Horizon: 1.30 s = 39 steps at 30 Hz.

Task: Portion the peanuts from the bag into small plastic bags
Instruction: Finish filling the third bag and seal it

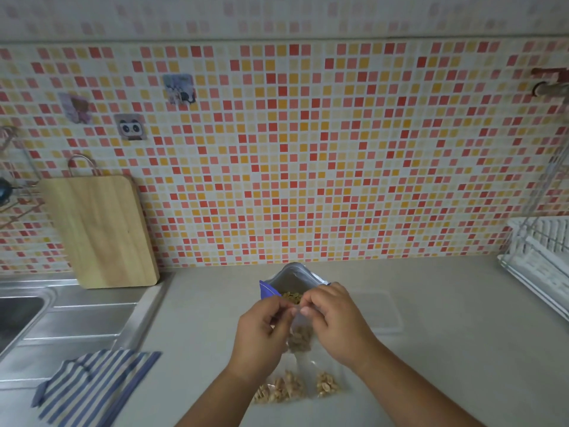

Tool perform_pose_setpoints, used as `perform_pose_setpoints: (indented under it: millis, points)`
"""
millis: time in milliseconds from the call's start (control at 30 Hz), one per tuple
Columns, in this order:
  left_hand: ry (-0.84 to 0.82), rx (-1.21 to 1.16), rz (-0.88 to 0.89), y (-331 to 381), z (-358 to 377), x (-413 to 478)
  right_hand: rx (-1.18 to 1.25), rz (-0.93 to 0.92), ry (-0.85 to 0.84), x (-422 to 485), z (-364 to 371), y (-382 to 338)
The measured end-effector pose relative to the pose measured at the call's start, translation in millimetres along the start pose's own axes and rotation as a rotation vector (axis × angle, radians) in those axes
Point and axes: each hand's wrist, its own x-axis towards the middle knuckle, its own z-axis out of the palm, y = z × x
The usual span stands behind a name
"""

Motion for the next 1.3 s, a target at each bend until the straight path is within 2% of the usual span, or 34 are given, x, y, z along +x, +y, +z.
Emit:
perform_pose_setpoints:
  millis: [400,600,767,900,967,1033,1100,1167,1300]
  points:
    - [0.054,-0.04,-0.014,-2.1,-5.4,7.1,0.006,0.091,0.019,0.4,-6.7,0.5]
    - [0.062,-0.026,-0.02,-5.6,-5.7,9.3,0.238,0.32,0.014,2.6,-13.6,2.5]
    - [0.056,-0.018,-0.054,-12.5,-4.6,10.1,0.251,0.346,-0.016,4.7,-12.0,7.2]
    - [0.0,-0.06,-0.166,-25.2,2.7,8.8,0.433,0.512,-0.156,2.2,-5.3,22.0]
    - [-0.041,-0.093,-0.298,-38.6,9.8,4.4,0.371,0.639,-0.278,-1.8,2.3,38.7]
    - [-0.076,-0.146,-0.463,-52.9,20.1,-3.1,0.104,0.724,-0.431,-7.9,16.8,58.3]
    - [-0.091,-0.175,-0.59,-66.6,31.3,-10.0,-0.152,0.812,-0.515,-20.0,34.9,71.8]
    - [-0.115,-0.105,-0.63,-78.0,41.6,-13.5,-0.172,0.899,-0.494,-34.7,50.0,79.9]
    - [-0.208,0.199,-0.558,-93.9,56.5,-12.4,-0.105,0.953,-0.444,-47.6,70.4,87.9]
